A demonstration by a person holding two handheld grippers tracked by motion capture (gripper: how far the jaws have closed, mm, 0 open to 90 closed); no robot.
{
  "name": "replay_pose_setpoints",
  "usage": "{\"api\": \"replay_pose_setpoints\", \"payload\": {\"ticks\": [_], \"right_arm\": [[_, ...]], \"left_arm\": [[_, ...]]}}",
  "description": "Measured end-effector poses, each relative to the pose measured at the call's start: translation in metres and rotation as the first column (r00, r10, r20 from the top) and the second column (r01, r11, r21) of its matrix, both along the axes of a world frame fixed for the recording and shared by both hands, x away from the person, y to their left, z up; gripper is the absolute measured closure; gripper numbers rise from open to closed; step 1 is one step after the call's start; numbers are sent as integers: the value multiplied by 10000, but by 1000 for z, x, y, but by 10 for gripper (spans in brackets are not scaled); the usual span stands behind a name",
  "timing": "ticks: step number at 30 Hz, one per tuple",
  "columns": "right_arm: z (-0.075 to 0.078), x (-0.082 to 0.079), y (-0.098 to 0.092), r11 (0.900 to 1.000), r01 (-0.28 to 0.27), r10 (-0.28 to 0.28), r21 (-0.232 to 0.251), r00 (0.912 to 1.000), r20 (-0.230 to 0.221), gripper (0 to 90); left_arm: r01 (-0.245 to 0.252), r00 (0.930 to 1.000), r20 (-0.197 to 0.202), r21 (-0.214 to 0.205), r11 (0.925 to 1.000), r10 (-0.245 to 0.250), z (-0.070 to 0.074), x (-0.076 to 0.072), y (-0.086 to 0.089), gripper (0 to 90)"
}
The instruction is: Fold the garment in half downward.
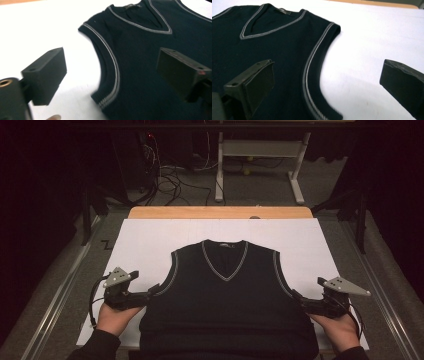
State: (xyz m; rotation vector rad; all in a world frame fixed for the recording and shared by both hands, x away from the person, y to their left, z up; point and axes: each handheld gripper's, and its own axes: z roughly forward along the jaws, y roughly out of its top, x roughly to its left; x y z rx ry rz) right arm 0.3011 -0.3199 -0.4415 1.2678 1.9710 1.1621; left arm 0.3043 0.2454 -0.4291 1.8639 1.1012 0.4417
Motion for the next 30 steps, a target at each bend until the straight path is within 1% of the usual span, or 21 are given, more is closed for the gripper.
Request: {"api": "replay_pose_setpoints", "payload": {"ticks": [2,4,7,9,13,15,21,22,24,27,30], "right_arm": [[3,5,2,10000,-24,25,-56,9999,103,2],[6,10,4,10000,-16,17,-74,9999,131,2],[11,18,6,9998,0,4,-183,9998,190,2],[13,22,7,9998,63,-59,-194,9998,207,2],[17,30,9,9997,75,-70,-248,9997,228,2],[18,34,11,9997,79,-76,-219,9999,140,2],[17,44,15,9995,55,-52,-313,10000,75,3],[17,46,16,9994,67,-65,-348,10000,56,3],[17,51,17,9992,62,-61,-390,10000,28,3],[17,58,20,9987,85,-86,-505,10000,-15,3],[19,61,22,9982,78,-80,-587,10000,-33,3]], "left_arm": [[19,10000,-32,9,10000,-19,1,6,-1,28],[30,9998,-172,-115,9999,-32,1,15,-1,0],[-140,9997,-195,-134,9998,138,0,24,-2,0],[-139,9995,-303,-178,9997,133,-1,30,-2,0],[-213,9993,-313,-218,9995,206,3,42,-4,0],[-299,9991,-319,-278,9992,290,5,48,-5,0],[-398,9978,-530,-188,9990,387,10,67,-10,0],[-407,9976,-559,-105,9991,400,10,71,-11,0],[-469,9970,-621,-69,9989,464,10,78,-13,0],[-507,9957,-781,-103,9987,498,7,93,-18,0],[-546,9932,-1031,-3,9985,543,2,108,-23,0]]}}
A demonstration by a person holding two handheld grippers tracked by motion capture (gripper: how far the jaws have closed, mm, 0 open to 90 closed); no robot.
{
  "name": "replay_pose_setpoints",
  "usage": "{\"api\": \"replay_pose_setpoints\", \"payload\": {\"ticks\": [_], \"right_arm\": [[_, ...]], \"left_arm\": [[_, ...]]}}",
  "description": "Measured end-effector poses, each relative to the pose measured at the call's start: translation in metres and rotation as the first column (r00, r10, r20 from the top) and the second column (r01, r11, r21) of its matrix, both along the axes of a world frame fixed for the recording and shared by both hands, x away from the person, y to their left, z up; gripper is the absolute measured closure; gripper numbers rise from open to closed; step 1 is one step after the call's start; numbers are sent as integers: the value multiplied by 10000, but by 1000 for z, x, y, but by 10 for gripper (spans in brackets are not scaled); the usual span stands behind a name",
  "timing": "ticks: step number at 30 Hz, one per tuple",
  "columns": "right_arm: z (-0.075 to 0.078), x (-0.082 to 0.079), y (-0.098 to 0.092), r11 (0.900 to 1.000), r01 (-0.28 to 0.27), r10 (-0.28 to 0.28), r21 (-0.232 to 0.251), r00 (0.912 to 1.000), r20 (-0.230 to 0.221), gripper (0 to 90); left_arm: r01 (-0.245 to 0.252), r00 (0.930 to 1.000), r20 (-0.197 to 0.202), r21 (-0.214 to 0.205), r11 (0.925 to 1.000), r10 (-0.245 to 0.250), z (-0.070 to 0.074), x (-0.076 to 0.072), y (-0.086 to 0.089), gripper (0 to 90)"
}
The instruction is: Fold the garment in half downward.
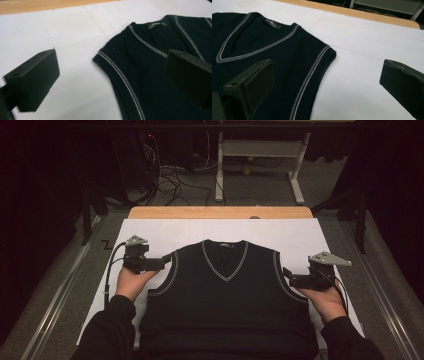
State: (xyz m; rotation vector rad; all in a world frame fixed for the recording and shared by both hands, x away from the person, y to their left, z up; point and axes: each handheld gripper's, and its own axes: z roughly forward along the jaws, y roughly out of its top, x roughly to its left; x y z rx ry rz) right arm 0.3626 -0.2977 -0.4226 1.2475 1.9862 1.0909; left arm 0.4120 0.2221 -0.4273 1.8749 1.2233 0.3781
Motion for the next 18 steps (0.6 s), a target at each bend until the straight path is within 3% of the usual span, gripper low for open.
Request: {"api": "replay_pose_setpoints", "payload": {"ticks": [5,8,14,16,18], "right_arm": [[2,8,3,10000,-39,39,-39,10000,63,4],[-3,15,4,10000,-7,6,-78,9999,-123,4],[-12,25,7,9998,132,-139,-115,9983,-564,6],[-12,25,8,9998,132,-140,-147,9982,-580,7],[-13,25,9,9997,110,-122,-200,9979,-635,7]], "left_arm": [[-169,9993,-350,-333,9993,158,-11,20,-7,10],[-300,9982,-540,-455,9985,275,-17,27,-11,10],[-641,9952,-726,223,9977,656,-25,37,-26,10],[-651,9916,-1093,420,9970,693,-30,43,-31,11],[-627,9887,-1304,920,9938,745,-34,47,-37,13]]}}
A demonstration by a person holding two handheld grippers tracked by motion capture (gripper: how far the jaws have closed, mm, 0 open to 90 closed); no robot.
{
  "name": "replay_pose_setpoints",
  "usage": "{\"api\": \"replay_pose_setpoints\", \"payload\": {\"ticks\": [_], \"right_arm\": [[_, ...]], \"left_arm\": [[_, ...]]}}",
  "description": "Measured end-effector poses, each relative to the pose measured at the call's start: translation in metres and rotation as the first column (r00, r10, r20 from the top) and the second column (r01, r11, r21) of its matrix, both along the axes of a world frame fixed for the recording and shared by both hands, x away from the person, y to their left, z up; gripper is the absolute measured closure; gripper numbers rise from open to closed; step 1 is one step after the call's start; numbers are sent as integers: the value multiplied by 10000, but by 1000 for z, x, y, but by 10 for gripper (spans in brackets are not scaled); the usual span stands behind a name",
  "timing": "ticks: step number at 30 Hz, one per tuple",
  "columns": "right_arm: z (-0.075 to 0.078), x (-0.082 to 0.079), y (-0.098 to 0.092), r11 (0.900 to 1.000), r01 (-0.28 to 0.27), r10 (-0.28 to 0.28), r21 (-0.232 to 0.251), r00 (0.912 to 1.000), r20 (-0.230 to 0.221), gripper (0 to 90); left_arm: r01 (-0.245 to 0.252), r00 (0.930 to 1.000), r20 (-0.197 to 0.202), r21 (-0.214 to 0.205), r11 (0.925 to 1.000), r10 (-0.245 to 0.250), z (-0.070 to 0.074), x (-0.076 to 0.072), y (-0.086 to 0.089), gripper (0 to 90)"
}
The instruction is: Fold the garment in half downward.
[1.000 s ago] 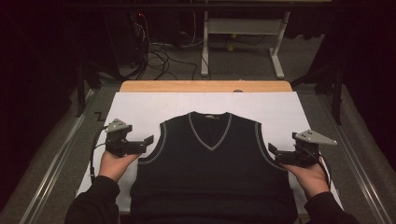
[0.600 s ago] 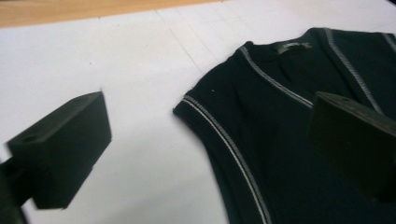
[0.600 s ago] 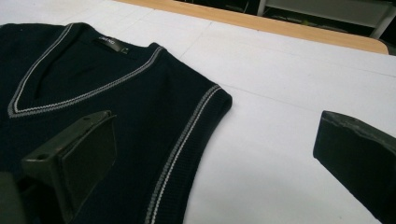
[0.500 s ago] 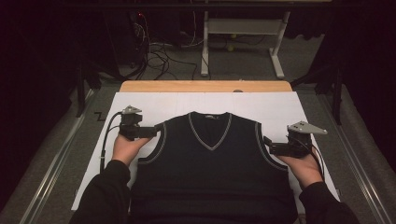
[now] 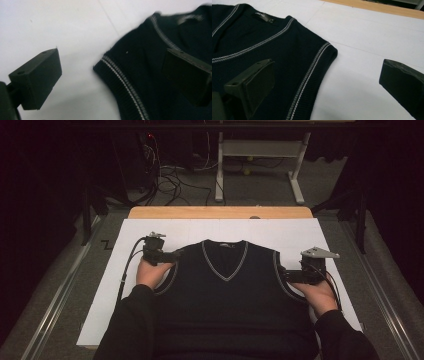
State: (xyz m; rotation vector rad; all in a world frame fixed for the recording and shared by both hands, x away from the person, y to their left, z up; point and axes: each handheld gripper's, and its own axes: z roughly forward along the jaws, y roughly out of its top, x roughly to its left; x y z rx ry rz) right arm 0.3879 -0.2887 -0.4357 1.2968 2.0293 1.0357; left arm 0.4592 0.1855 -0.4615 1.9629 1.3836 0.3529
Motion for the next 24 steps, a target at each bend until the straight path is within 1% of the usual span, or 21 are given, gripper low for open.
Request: {"api": "replay_pose_setpoints", "payload": {"ticks": [1,2,3,5,8,9,10,11,12,14,17,18,20,21,23,24], "right_arm": [[0,0,0,10000,-18,18,-15,10000,-13,7],[-1,0,0,10000,-15,15,-39,10000,-19,8],[-1,1,0,10000,5,-5,-17,10000,-66,10],[-2,1,0,10000,1,-2,-38,9998,-183,12],[-5,3,1,9999,-15,9,-169,9994,-336,21],[-5,4,1,9998,-20,13,-190,9993,-364,26],[-6,5,2,9997,-50,42,-223,9994,-354,34],[-7,6,3,9998,-37,30,-178,9991,-415,47],[-8,7,3,9999,-60,53,-145,9989,-466,68],[-10,12,4,9999,-88,80,-112,9978,-664,106],[-15,21,5,9999,98,-106,-93,9952,-974,152],[-17,24,6,9999,94,-106,-123,9942,-1066,157],[-19,33,8,9990,240,-290,-385,9903,-1361,177],[-21,37,8,9987,304,-361,-420,9890,-1432,194],[-23,46,10,9986,403,-456,-354,9851,-1659,223],[-24,49,11,9984,414,-472,-378,9843,-1701,229]], "left_arm": [[-17,10000,-77,148,9999,18,-1,1,-2,15],[-30,10000,-67,235,9997,32,-2,2,-2,32],[-73,10000,-65,190,9998,74,-3,2,-2,48],[-174,9996,-226,163,9997,177,-4,4,-1,63],[-396,9983,-421,273,9988,407,-6,7,-3,130],[-513,9957,-749,369,9980,540,-8,9,-4,155],[-529,9951,-813,424,9977,562,-9,9,-5,186],[-480,9956,-783,424,9979,512,-9,9,-6,187],[-355,9969,-689,452,9983,386,-9,8,-7,213],[-127,9980,-605,689,9975,169,-9,5,-11,291],[-143,9981,-586,814,9966,191,-8,2,-19,396],[-201,9980,-586,812,9965,249,-8,1,-21,420],[-116,9981,-606,524,9986,148,-9,-1,-21,539],[-72,9981,-603,422,9991,97,-9,-1,-21,589],[-111,9981,-609,287,9995,128,-9,-3,-21,630],[-105,9982,-591,145,9998,113,-10,-3,-20,653]]}}
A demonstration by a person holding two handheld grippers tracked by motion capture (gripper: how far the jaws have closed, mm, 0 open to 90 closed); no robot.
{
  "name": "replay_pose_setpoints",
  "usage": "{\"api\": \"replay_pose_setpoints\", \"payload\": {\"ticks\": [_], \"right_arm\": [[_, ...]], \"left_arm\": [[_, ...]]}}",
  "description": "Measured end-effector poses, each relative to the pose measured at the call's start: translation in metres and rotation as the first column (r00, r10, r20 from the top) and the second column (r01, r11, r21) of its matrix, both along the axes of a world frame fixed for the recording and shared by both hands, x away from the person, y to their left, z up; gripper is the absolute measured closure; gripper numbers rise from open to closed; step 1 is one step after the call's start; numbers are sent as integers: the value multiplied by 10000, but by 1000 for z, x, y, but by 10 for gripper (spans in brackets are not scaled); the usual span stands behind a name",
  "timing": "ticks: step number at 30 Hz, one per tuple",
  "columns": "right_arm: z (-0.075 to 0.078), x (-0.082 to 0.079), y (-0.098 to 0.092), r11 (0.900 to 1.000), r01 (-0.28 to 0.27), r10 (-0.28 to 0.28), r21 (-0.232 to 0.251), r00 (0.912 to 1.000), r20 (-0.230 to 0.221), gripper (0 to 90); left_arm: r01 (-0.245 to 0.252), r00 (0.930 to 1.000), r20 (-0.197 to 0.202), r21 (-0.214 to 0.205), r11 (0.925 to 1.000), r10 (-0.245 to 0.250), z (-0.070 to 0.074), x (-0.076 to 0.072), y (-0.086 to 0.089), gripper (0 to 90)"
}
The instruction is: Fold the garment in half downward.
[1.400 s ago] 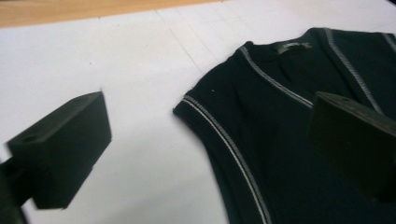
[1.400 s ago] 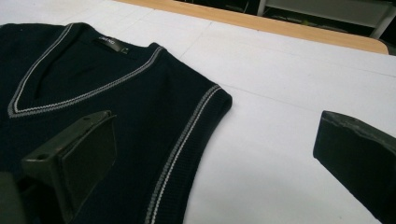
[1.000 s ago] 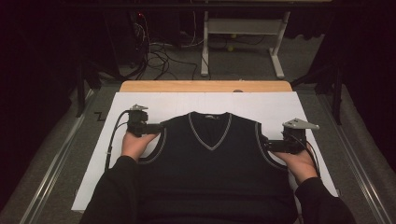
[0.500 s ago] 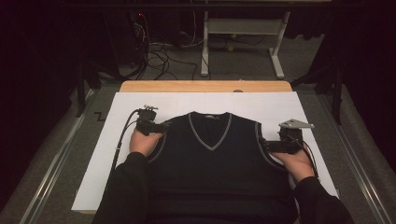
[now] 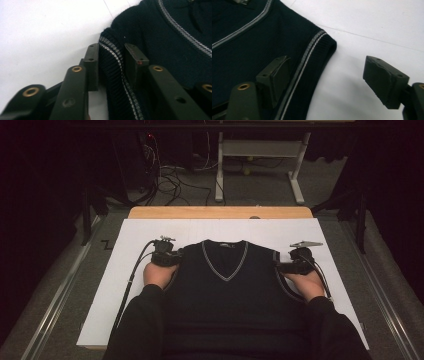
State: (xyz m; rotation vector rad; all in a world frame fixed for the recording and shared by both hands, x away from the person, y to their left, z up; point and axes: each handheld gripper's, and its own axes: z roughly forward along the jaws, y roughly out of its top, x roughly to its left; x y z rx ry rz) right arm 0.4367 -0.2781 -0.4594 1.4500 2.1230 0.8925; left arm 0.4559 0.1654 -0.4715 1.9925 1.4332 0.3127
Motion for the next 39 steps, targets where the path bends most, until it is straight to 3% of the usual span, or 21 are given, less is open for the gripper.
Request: {"api": "replay_pose_setpoints", "payload": {"ticks": [8,10,13,17,20,23,26,29,32,35,39], "right_arm": [[-5,23,16,9999,111,-112,-65,9997,-207,340],[-6,26,22,9994,84,-92,-326,9997,-244,361],[-5,27,29,9991,-94,83,-418,9996,-270,503],[-3,26,33,9986,-459,448,-274,9982,-405,758],[1,23,36,9958,-550,540,-733,9984,-157,780],[18,22,29,9971,-321,354,-688,9983,470,781],[39,20,26,9966,-157,263,-804,9909,1318,781],[60,20,25,9972,-4,146,-752,9818,1893,781],[84,20,24,9976,73,108,-689,9660,2582,780],[104,18,25,9979,180,27,-628,9493,3143,780],[127,15,24,9994,214,-93,-282,9272,3744,780]], "left_arm": [[84,9996,276,-245,9997,-77,-1,-7,0,702],[88,9994,336,-175,9998,-82,1,-8,-1,702],[53,9990,440,-165,9998,-45,3,-10,-2,703],[67,9982,604,-124,9999,-59,7,-12,-3,708],[-29,9965,831,-315,9995,55,15,-13,2,708],[-111,9923,1226,-437,9990,164,29,-13,9,709],[-181,9819,1874,-397,9990,253,49,-13,14,709],[-266,9725,2304,-390,9989,349,68,-11,16,709],[-293,9589,2810,-394,9988,392,88,-10,16,709],[-411,9406,3347,-549,9976,572,107,-10,17,709],[-504,9184,3883,-750,9959,757,122,-13,18,709]]}}
